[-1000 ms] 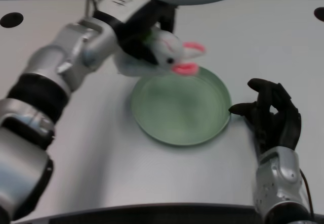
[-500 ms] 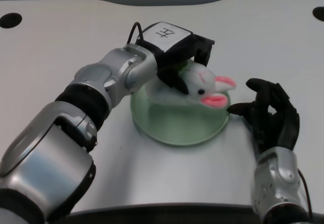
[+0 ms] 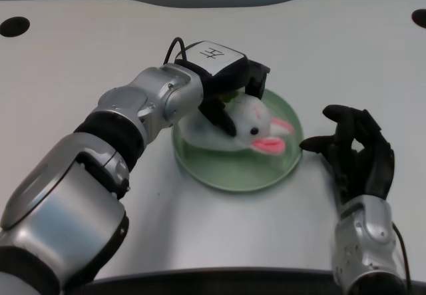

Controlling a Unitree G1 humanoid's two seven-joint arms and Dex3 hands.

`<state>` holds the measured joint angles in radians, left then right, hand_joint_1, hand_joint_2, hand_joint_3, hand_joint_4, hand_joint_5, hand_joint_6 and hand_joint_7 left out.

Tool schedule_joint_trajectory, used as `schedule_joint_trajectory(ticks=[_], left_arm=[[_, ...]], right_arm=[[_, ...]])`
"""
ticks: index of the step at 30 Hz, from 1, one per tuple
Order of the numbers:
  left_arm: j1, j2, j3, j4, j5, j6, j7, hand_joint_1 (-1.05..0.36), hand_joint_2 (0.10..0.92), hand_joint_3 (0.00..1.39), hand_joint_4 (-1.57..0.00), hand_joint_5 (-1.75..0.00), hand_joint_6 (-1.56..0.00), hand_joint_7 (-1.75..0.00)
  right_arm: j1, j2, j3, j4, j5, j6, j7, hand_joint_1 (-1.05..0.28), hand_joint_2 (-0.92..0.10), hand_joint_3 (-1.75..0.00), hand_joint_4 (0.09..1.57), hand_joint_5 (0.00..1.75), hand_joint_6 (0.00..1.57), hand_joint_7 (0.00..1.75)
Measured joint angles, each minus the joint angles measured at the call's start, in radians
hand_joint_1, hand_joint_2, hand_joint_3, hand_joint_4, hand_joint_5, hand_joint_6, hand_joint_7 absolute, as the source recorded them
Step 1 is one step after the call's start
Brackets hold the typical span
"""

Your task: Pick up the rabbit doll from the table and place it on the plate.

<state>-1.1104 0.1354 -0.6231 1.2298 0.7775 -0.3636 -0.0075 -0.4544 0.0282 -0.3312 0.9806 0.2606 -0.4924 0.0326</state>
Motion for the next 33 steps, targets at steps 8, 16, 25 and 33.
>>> schedule_joint_trajectory(ticks=[8, 16, 25, 33], left_arm=[[-0.005, 0.015, -0.02, -0.003, 0.016, 0.0, -0.049, -1.05, 0.921, 0.12, 0.0, 0.0, 0.0, 0.0], [-0.019, 0.039, 0.008, -0.026, -0.015, -0.024, -0.084, -1.05, 0.921, 0.12, 0.0, 0.0, 0.0, 0.0], [-0.006, 0.179, 0.088, -0.152, -0.096, -0.094, -0.144, -1.01, 0.921, 0.13, 0.0, 0.0, 0.0, 0.0], [0.161, 0.304, 0.234, -0.265, -0.243, -0.102, -0.195, -0.91, 0.921, 0.09, 0.0, 0.0, -0.02, -0.01]], right_arm=[[0.0, 0.0, 0.0, -0.004, 0.002, 0.009, -0.001, -0.41, -0.92, -0.5, 0.76, 1.46, 0.64, 1.21], [-0.001, -0.001, -0.004, 0.006, 0.004, 0.012, 0.001, -0.4, -0.92, -0.5, 0.79, 1.46, 0.66, 1.2], [-0.003, -0.003, -0.007, 0.02, 0.009, 0.012, 0.003, -0.4, -0.92, -0.5, 0.8, 1.46, 0.66, 1.19], [-0.004, 0.0, -0.011, 0.019, 0.018, 0.013, 0.002, -0.39, -0.92, -0.49, 0.79, 1.43, 0.66, 1.17]])
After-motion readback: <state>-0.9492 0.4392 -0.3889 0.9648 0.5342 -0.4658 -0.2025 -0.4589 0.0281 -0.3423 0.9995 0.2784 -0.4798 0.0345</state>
